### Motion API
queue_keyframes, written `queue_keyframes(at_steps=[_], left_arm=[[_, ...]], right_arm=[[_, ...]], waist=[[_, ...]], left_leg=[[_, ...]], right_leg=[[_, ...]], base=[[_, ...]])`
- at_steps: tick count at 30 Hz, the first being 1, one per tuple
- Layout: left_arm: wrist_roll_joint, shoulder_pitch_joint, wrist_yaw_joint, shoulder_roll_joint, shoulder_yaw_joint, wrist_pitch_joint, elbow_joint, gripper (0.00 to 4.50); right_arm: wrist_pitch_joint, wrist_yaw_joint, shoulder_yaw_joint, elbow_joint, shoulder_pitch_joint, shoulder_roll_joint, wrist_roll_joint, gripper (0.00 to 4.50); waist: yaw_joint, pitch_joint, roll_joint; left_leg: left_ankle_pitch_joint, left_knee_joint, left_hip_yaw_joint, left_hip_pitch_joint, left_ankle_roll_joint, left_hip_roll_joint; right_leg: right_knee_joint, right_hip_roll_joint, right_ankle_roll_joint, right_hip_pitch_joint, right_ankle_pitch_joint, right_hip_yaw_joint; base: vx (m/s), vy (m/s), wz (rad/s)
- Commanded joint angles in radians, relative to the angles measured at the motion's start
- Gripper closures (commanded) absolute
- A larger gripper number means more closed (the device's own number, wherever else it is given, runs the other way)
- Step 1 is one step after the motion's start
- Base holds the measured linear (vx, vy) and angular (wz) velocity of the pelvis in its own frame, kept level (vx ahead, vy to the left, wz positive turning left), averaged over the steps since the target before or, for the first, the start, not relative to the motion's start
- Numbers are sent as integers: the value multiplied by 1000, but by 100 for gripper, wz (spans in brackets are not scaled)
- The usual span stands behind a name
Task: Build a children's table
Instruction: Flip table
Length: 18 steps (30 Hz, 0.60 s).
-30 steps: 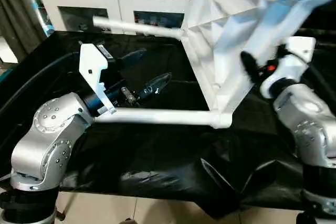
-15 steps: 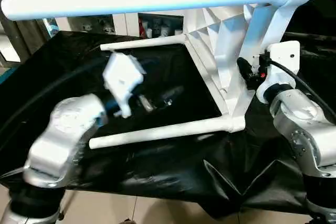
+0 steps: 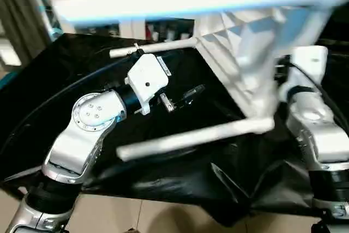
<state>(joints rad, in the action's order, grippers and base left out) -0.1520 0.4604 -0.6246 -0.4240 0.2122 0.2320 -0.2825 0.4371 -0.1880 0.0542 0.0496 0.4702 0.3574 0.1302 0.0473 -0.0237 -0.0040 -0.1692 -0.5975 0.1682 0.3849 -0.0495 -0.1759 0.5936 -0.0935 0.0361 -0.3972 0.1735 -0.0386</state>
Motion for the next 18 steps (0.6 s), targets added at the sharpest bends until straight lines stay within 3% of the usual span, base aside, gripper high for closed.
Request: queue_keyframes(at_steps=[1,4,7,10,12,14,16,18], left_arm=[[2,-4,-18,-11,-4,-2,8,0],[-2,-12,-32,-20,-8,4,5,0],[2,-25,-41,-33,-4,9,-2,0],[-3,-35,-52,-46,-6,18,-9,0],[-8,-35,-59,-51,-7,27,-15,0],[-13,-36,-62,-54,-10,34,-21,0],[-39,-44,-83,-71,-20,81,-47,0],[-36,-46,-87,-79,-21,83,-51,0]], right_arm=[[35,56,-44,47,-30,-10,-3,297],[10,132,-76,34,-39,-29,25,297],[-28,190,-97,19,-51,-39,41,255],[-52,238,-88,14,-55,-54,62,236],[-54,257,-88,13,-55,-51,68,199],[-51,257,-88,13,-57,-46,61,195],[-64,311,-92,14,-68,-21,55,178],[-80,344,-87,12,-74,-10,65,166]], waist=[[-12,39,2],[-20,40,-1],[-33,42,0],[-43,45,-4],[-42,50,-3],[-40,54,-6],[-32,56,-2],[-26,52,-5]], left_leg=[[-520,91,-26,-15,-93,-23],[-492,89,-22,-13,-85,-25],[-465,93,-26,0,-82,-26],[-436,89,-21,-2,-67,-26],[-379,83,-16,-4,-52,-27],[-296,79,-11,0,-36,-27],[-206,73,-4,-2,-10,-27],[-193,71,1,-5,3,-28]], right_leg=[[-90,-28,-22,12,521,12],[-86,-26,-44,8,469,16],[-77,-28,-58,22,441,14],[-72,-25,-95,22,352,19],[-65,-27,-125,25,278,22],[-55,-24,-155,32,178,22],[-45,-23,-188,36,77,23],[-47,-21,-199,35,71,24]], base=[[0,0,0],[0,0,0],[0,0,0],[0,0,0],[25,-5,0],[0,0,0],[0,0,0],[0,0,0]])
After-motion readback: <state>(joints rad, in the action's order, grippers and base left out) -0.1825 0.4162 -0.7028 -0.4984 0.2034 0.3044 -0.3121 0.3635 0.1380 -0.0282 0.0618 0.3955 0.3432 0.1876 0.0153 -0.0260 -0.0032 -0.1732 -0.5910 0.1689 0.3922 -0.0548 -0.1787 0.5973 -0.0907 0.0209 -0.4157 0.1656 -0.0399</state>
